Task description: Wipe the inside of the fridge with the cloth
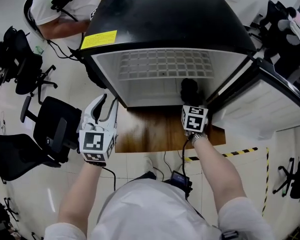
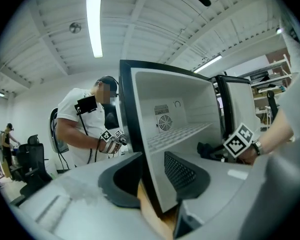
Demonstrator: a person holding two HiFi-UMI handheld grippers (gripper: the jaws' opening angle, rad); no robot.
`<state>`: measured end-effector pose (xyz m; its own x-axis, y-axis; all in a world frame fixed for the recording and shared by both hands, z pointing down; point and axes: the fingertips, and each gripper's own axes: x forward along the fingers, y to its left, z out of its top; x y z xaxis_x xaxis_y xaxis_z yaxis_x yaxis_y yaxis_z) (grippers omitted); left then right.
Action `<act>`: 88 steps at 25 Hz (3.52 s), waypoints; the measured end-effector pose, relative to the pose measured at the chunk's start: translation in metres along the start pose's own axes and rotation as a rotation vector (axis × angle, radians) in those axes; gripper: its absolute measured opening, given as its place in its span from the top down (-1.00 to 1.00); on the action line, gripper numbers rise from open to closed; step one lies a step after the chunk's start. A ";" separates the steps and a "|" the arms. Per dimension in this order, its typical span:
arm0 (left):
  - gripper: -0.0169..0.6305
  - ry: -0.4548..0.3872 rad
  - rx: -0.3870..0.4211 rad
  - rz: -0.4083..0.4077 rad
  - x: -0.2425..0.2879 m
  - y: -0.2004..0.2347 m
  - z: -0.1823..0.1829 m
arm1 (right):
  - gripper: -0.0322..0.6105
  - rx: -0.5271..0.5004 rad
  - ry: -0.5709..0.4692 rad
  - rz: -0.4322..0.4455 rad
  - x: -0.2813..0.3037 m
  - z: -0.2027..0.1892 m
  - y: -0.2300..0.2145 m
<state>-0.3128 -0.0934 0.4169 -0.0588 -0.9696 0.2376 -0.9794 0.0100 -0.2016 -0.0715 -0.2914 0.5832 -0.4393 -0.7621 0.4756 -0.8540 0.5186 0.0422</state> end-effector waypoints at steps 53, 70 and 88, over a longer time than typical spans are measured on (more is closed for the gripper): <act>0.56 0.161 -0.386 -0.460 0.203 -0.224 -0.022 | 0.68 -0.199 -0.070 0.399 -0.143 0.021 0.011; 0.57 0.101 -0.303 -0.264 0.297 -0.238 -0.019 | 0.89 -0.154 -0.108 0.418 -0.167 0.034 -0.008; 0.61 0.042 -0.277 -0.311 0.337 -0.249 -0.005 | 0.89 -0.098 -0.129 0.438 -0.166 0.038 -0.028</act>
<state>-0.0893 -0.4218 0.5517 0.2454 -0.9262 0.2864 -0.9664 -0.2103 0.1480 0.0152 -0.1940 0.4693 -0.7890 -0.5019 0.3544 -0.5527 0.8317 -0.0527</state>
